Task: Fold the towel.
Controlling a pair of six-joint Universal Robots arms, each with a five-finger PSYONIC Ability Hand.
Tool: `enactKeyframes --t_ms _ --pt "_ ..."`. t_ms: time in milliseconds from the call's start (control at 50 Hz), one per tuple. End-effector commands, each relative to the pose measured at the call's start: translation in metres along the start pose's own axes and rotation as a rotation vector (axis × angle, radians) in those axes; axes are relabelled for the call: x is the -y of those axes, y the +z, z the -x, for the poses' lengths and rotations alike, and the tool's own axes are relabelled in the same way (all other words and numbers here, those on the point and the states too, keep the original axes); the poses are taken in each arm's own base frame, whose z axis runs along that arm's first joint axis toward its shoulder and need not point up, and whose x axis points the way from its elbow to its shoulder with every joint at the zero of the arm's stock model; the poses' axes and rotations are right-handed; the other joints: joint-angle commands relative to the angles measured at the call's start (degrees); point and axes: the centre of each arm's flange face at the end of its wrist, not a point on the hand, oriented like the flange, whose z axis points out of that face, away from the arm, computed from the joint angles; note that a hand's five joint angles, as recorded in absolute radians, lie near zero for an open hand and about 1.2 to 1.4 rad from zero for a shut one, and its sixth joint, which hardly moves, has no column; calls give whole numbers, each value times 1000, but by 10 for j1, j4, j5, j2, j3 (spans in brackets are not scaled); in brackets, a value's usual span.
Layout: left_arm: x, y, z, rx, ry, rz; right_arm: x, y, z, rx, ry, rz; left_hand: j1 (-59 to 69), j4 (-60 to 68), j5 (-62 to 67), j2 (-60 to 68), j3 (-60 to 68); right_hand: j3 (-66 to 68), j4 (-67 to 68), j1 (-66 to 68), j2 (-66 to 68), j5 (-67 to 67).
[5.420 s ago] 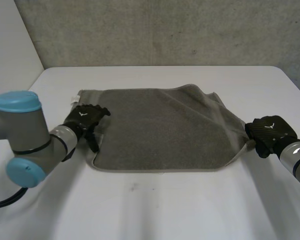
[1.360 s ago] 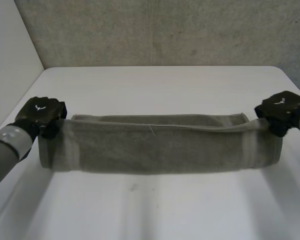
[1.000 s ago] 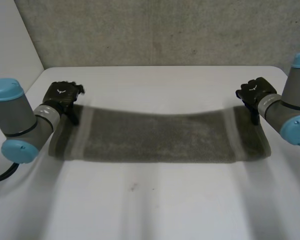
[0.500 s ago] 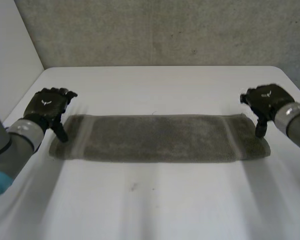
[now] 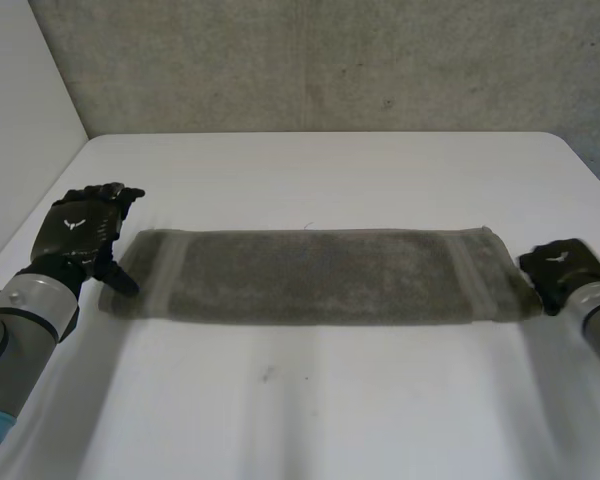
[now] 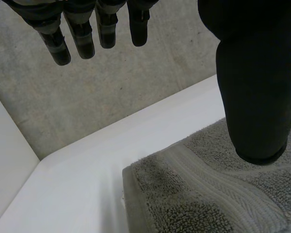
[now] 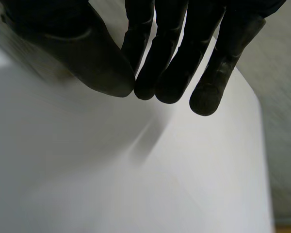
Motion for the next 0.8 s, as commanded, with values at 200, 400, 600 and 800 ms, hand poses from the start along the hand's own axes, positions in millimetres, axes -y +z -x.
enactKeyframes --t_ms 200,400,600,800 --pt "-4 -4 -5 -15 1 16 4 -2 -108 -203 -85 81 0 5 -17 5 5 -175 -178 -177 -173 -184" --pt "-5 -5 -5 -18 1 18 17 -22 -26 225 177 -133 0 5 -17 5 5 -517 -520 -519 -515 -526" --pt "-5 -5 -6 -18 2 18 -4 -17 0 303 208 -140 0 5 -17 5 5 -461 -464 -464 -459 -470" --pt "-6 -6 -6 -20 0 21 -8 0 -10 225 198 -125 0 5 -17 5 5 35 32 32 36 26"
